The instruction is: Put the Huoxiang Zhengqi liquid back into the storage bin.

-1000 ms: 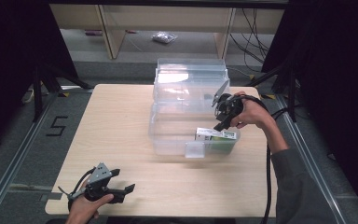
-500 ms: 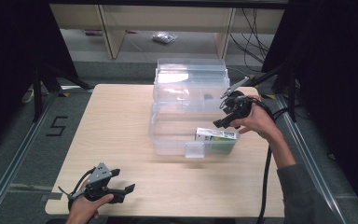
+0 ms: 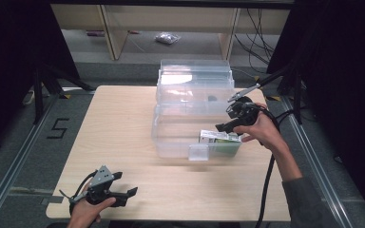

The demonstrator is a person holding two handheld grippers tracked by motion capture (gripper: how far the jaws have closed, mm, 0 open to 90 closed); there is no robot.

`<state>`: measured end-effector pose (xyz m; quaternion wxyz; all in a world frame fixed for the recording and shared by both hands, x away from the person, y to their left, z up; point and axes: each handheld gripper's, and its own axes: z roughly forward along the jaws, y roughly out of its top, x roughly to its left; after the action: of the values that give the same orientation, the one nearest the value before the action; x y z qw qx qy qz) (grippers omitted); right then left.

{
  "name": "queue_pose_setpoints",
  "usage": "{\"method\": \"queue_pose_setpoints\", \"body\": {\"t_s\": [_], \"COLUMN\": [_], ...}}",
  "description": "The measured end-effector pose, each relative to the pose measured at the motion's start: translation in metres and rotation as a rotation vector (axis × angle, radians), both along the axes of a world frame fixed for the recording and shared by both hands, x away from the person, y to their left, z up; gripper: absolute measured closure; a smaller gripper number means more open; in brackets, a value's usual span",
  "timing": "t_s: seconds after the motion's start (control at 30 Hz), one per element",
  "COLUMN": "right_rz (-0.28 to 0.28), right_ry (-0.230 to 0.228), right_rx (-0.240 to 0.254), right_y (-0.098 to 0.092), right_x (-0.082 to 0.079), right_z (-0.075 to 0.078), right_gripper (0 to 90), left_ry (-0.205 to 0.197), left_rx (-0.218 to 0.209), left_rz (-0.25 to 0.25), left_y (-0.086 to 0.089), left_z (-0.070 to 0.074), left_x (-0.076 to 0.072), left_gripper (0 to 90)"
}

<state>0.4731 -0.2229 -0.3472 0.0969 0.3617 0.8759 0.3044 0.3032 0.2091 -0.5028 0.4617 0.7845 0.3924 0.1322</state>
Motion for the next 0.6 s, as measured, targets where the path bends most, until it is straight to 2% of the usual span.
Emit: {"method": "queue_pose_setpoints", "body": {"t_s": [0.03,0.07,0.1,0.13,0.17,0.2,0.3,0.33,0.4,0.43,0.6], "right_rz": [0.017,-0.009,-0.009,-0.032,-0.028,0.000,-0.012,-0.026,-0.027,-0.031,-0.030], "right_ry": [-0.005,-0.004,-0.004,0.019,0.009,-0.021,-0.020,-0.042,-0.028,-0.044,-0.037], "right_rx": [0.000,0.011,0.011,0.017,0.016,0.011,0.015,0.035,0.040,0.053,0.052], "right_y": [-0.001,0.000,0.000,0.000,0.000,-0.002,-0.002,-0.003,-0.004,-0.004,-0.005], "right_x": [0.000,-0.002,-0.002,-0.006,-0.006,-0.006,-0.008,-0.010,-0.012,-0.012,-0.017], "right_z": [-0.001,-0.001,-0.001,0.001,0.000,-0.002,-0.003,-0.006,-0.006,-0.007,-0.011], "right_gripper": [22.6,22.0,22.0,21.8,21.6,21.4,21.3,20.9,20.7,20.8,20.2], "left_ry": [0.003,-0.003,-0.003,-0.002,0.001,0.001,0.000,0.000,0.000,-0.001,-0.002], "left_rx": [0.007,0.009,0.009,0.008,0.002,0.001,0.005,0.001,0.006,0.000,0.014], "left_rz": [0.001,0.000,0.000,-0.003,0.000,0.001,-0.002,0.001,-0.001,0.002,0.002], "left_y": [0.000,0.000,0.000,0.000,0.000,0.000,0.000,0.000,0.000,0.000,0.000], "left_z": [0.000,0.000,0.000,0.000,0.000,0.000,0.000,0.000,0.000,0.000,0.001], "left_x": [0.000,0.000,0.000,0.000,0.000,0.000,0.000,0.000,0.000,0.000,0.000], "left_gripper": [14.8,14.8,14.8,14.8,14.8,14.8,14.8,14.8,14.8,14.8,14.8]}}
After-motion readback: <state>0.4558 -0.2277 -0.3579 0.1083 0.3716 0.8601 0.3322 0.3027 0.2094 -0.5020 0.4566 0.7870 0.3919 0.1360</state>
